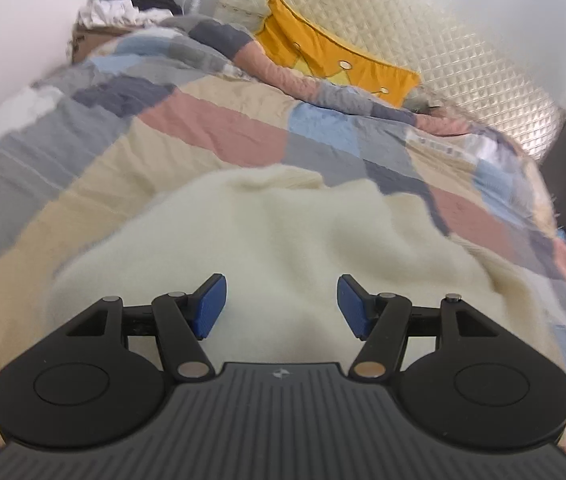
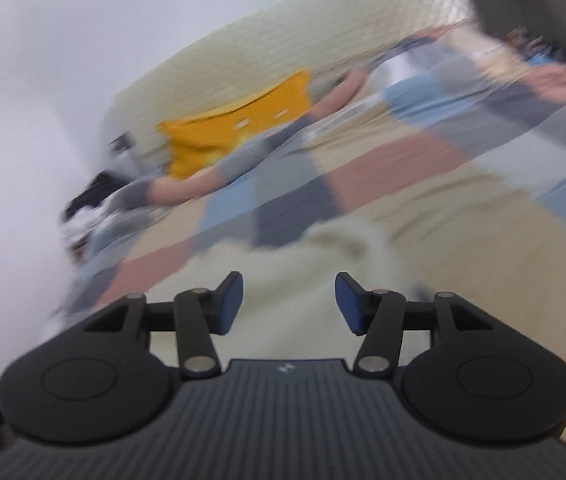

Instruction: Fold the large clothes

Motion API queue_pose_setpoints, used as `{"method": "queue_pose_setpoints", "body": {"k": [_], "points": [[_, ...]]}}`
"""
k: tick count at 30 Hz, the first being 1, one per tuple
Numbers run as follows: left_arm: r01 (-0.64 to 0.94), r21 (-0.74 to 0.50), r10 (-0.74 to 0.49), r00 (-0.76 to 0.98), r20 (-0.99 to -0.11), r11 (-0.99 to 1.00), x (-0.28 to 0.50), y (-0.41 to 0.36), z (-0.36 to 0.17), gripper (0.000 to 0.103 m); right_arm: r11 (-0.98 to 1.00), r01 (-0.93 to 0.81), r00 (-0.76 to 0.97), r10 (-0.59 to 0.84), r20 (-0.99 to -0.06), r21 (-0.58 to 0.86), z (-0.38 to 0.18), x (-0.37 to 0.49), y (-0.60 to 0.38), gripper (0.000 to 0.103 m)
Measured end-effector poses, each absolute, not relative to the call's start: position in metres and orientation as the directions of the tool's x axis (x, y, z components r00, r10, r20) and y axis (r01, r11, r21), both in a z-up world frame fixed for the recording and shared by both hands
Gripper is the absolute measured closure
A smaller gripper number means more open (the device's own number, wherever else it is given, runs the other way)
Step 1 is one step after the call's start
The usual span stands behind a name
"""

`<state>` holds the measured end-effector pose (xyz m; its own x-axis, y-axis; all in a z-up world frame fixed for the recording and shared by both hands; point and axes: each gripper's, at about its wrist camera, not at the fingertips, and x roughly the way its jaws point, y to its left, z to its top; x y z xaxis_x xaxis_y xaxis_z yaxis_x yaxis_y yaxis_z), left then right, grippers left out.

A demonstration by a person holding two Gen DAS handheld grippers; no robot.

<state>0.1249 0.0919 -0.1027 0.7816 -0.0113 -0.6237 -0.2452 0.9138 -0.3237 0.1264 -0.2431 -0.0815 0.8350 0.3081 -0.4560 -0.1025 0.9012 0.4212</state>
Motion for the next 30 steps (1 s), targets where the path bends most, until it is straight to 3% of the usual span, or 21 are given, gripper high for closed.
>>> {"method": "queue_pose_setpoints", "body": {"k": [6,10,13,19,24,30], "points": [[-0.252,-0.446,-0.105,0.764,-0.636,0.859,0.096,0.085,-0.093,0.036,0.785,-0.152,0.698,0.515,-0.498,0.6,-0.1,0.098,-0.218,0.048],[-0.265,-0.534,-0.182,0.744,-0.643,0.803,0.081,0.087,-0.103,0.036,0.735,-0.064,0.597,0.57,-0.564,0.675,-0.127,0.101,-0.206,0.047],[-0.293,-0.587,-0.22,0.731,-0.646,0.754,0.078,0.093,-0.114,0.025,0.68,0.035,0.534,0.607,-0.589,0.732,-0.147,0.108,-0.203,0.03],[-0.381,-0.642,-0.267,0.682,-0.681,0.665,0.082,0.103,-0.14,0.017,0.535,0.157,0.453,0.708,-0.542,0.83,-0.183,0.112,-0.195,0.02],[-0.461,-0.684,-0.302,0.656,-0.692,0.566,0.091,0.115,-0.169,0.017,0.466,0.299,0.475,0.684,-0.553,0.833,-0.21,0.124,-0.203,0.02],[-0.499,-0.751,-0.3,0.705,-0.642,0.433,0.103,0.127,-0.183,0.017,0.431,0.315,0.56,0.635,-0.533,0.845,-0.206,0.134,-0.198,0.02]]}}
